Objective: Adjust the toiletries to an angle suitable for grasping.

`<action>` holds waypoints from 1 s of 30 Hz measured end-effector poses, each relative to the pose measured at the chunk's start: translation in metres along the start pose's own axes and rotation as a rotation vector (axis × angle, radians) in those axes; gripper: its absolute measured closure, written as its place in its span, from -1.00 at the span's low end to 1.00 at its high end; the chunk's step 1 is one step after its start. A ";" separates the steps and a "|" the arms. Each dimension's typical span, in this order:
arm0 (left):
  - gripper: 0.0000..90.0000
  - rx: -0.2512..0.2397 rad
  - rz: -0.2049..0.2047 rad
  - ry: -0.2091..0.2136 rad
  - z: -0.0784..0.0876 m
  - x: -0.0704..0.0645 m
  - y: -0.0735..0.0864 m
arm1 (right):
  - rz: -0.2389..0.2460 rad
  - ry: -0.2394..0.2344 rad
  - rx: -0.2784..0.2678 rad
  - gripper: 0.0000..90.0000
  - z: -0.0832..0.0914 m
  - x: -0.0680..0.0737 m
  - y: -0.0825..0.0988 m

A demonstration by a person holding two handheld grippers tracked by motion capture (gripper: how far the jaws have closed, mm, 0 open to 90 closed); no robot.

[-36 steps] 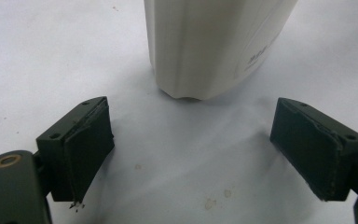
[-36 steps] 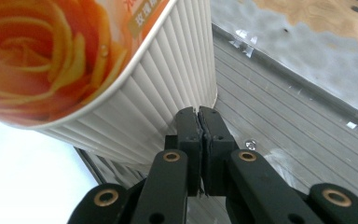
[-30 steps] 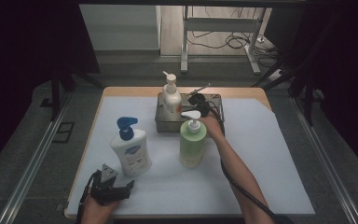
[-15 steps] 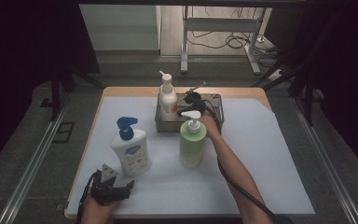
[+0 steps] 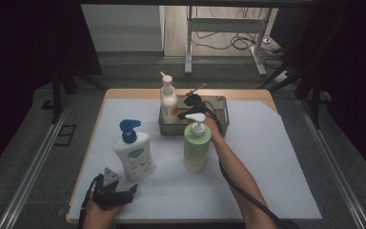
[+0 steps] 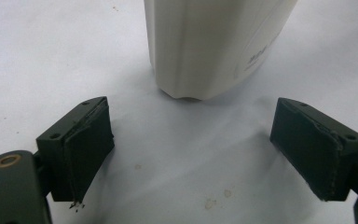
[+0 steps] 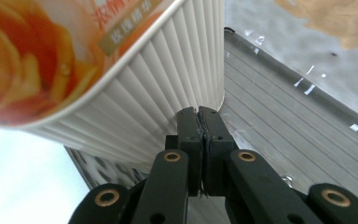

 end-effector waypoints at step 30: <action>-0.72 0.000 -0.001 0.000 0.000 0.000 0.000 | 0.037 -0.048 0.013 0.73 0.001 0.006 0.001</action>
Point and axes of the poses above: each handheld gripper's, and its own axes: z roughly backward along the jaws, y roughly out of its underside, x roughly to its left, the point moved 6 cm from there along -z, roughly forward along the jaws, and after that the axes turned 2 degrees about -x, right-handed, at the moved point
